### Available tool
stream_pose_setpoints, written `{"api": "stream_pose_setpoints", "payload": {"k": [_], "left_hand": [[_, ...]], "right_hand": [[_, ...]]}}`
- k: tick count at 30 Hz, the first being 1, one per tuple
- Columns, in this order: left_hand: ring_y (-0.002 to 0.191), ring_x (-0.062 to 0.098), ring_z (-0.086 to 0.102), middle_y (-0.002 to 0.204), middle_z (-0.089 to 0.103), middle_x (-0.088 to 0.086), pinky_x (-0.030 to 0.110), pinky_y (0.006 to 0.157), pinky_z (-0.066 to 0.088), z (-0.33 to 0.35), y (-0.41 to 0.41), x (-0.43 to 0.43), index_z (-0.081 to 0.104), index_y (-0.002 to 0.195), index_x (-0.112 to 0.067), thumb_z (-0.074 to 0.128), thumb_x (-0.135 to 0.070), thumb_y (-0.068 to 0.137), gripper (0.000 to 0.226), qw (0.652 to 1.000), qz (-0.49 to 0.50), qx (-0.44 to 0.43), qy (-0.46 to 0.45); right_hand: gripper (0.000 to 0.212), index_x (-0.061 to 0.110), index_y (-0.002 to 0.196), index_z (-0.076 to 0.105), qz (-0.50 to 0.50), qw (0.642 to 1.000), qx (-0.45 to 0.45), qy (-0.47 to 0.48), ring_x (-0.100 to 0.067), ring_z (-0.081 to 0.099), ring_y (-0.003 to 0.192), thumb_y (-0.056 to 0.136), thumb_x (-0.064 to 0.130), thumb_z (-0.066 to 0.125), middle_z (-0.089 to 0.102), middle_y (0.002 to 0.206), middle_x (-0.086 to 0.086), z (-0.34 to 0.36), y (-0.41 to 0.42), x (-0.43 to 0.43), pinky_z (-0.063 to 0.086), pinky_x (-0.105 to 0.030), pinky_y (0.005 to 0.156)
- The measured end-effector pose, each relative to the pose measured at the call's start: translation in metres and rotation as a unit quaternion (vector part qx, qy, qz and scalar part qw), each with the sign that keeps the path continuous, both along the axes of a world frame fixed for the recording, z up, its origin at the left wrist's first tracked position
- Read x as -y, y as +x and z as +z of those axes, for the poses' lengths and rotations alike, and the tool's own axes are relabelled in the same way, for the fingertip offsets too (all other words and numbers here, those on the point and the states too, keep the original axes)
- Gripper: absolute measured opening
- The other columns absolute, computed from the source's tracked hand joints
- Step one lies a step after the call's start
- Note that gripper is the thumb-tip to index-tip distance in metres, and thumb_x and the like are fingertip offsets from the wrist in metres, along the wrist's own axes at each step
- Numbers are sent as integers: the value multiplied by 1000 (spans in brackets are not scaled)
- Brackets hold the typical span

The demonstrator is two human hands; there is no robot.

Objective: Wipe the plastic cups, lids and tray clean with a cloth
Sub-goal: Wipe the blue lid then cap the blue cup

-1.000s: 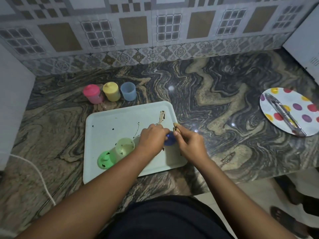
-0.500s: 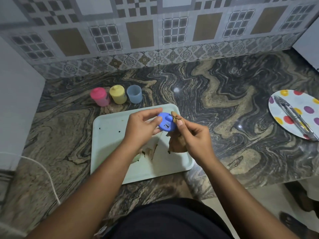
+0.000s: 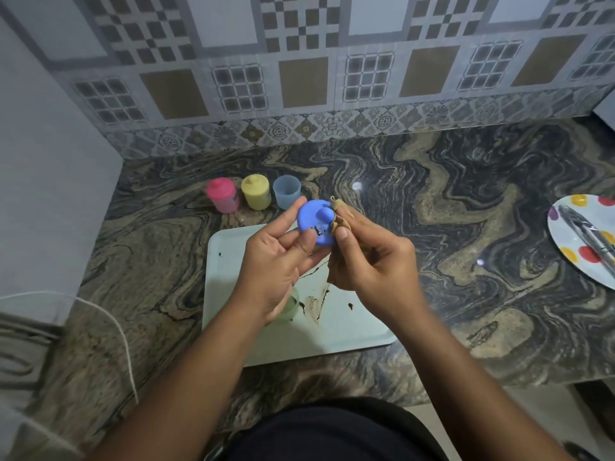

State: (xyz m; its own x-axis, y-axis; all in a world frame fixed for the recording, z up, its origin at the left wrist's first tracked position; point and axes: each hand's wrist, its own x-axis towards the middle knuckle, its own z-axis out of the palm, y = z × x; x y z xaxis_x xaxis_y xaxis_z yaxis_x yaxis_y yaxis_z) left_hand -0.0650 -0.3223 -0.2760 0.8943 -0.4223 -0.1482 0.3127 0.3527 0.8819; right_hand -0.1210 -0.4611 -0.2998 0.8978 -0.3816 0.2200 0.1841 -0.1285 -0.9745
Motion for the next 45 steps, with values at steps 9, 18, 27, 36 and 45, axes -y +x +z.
{"api": "stream_pose_setpoints", "payload": {"k": [9, 18, 27, 36, 45], "left_hand": [[115, 25, 66, 122, 70, 6, 37, 87, 56, 2, -1, -14, 44, 144, -13, 52, -11, 94, 51, 1000, -9, 26, -6], [106, 17, 68, 125, 69, 4, 29, 72, 57, 5, 0, -9, 49, 140, -12, 46, -14, 98, 43, 999, 10, -14, -30], [92, 11, 71, 113, 73, 2, 20, 58, 55, 8, -1, -11, 52, 139, -16, 58, -14, 87, 52, 999, 36, 10, -20], [99, 13, 70, 119, 72, 2, 22, 67, 55, 10, -4, -10, 50, 140, -12, 58, -12, 86, 54, 999, 32, 30, -20], [119, 21, 63, 134, 63, 6, 33, 88, 55, 11, 0, -12, 48, 140, -10, 52, -14, 96, 44, 998, 21, 13, -53]], "right_hand": [[27, 23, 123, 74, 8, 999, 11, -48, -17, 71, 113, 98, 18, 64, 70, 131, 11, 12, 11, -3, 59, -59, 90], [28, 23, 123, 74, -2, 999, 4, -51, -12, 72, 104, 97, 22, 64, 69, 128, 20, 19, 15, -5, 60, -55, 90], [29, 5, 123, 72, -10, 993, 72, -91, -16, 70, 117, 96, 10, 65, 64, 131, 17, 20, 15, -9, 59, -38, 93], [29, 5, 123, 73, -6, 995, 60, -79, -12, 66, 123, 97, 13, 65, 69, 132, 3, 28, 13, -7, 59, -53, 95], [28, 6, 123, 73, -7, 995, 64, -80, -12, 65, 126, 96, 11, 64, 67, 131, 9, 29, 9, -14, 59, -54, 94]]}}
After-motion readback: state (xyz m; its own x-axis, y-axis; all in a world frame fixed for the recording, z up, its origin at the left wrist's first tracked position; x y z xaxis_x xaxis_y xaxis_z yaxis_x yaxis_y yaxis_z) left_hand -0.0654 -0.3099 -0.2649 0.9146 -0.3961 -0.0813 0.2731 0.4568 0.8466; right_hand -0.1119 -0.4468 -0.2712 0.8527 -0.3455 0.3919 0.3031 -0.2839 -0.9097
